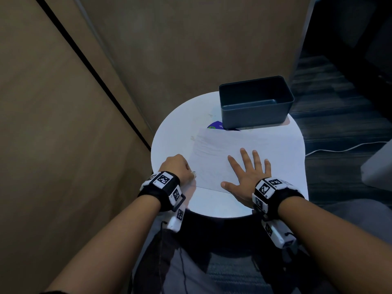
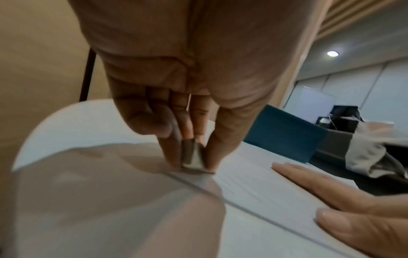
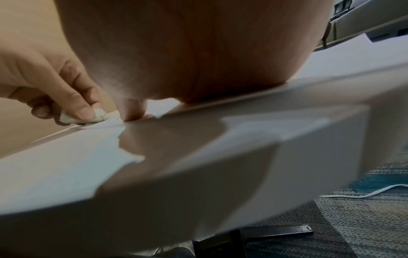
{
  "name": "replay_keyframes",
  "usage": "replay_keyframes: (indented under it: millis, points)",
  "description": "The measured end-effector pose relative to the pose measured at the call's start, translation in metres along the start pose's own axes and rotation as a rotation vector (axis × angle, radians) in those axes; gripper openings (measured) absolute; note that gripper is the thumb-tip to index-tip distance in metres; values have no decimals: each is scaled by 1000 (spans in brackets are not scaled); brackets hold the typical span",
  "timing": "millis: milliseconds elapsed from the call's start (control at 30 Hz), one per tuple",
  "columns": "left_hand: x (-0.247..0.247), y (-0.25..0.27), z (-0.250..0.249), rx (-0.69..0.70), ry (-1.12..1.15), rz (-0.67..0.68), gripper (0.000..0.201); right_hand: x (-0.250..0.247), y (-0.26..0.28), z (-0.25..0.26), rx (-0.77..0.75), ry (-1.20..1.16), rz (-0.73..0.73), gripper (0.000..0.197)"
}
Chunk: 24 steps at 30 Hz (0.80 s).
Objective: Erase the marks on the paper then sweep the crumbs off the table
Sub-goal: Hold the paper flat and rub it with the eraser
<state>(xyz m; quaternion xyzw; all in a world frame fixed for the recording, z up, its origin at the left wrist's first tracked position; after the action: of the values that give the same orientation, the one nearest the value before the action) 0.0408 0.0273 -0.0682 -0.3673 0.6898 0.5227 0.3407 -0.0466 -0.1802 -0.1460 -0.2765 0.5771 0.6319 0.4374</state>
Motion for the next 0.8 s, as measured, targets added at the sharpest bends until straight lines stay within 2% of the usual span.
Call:
replay_keyframes:
  millis: [100,167,233,333,400,500,600,700,767,800]
  points:
    - [-2,0,-5,34,-104,-85,15,0,-1,-1,0,-1,10,87]
    - [4,3,-12,74,-49,-25,13,0,-1,-3,2,2,18,88]
    - [7,5,-9,53,-39,0,11,0,-2,-3,6,4,24,88]
    - [2,3,9,-5,-120,-72,14,0,-3,-1,4,11,26,88]
    - [-2,2,12,16,-106,-91,15,-1,-4,-4,8,7,19,88]
    - [4,9,-2,121,72,18,5,0,-2,-4,7,0,28,88]
    - [7,8,-4,84,56,64,9,-1,-1,1,-1,-9,29,88]
    - [-2,2,2,9,-76,-47,14,-2,-1,2,-3,-8,17,88]
    - [-4,3,-2,52,-140,-89,15,0,0,-2,6,-13,11,88]
    - [-2,4,-5,73,-113,-61,13,1,0,-3,9,-8,14,88]
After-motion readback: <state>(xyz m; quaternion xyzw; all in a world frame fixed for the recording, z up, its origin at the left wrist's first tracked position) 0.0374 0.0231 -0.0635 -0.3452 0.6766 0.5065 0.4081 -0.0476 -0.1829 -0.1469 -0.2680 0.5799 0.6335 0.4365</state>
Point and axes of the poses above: each hand's wrist, its own y-axis away from the middle knuckle, its own x-axis out of the palm, z = x × y, the point moved 1 cm from there along -y, towards the middle knuckle, and after that the axes turned 7 degrees about z, right-handed, at the moved point
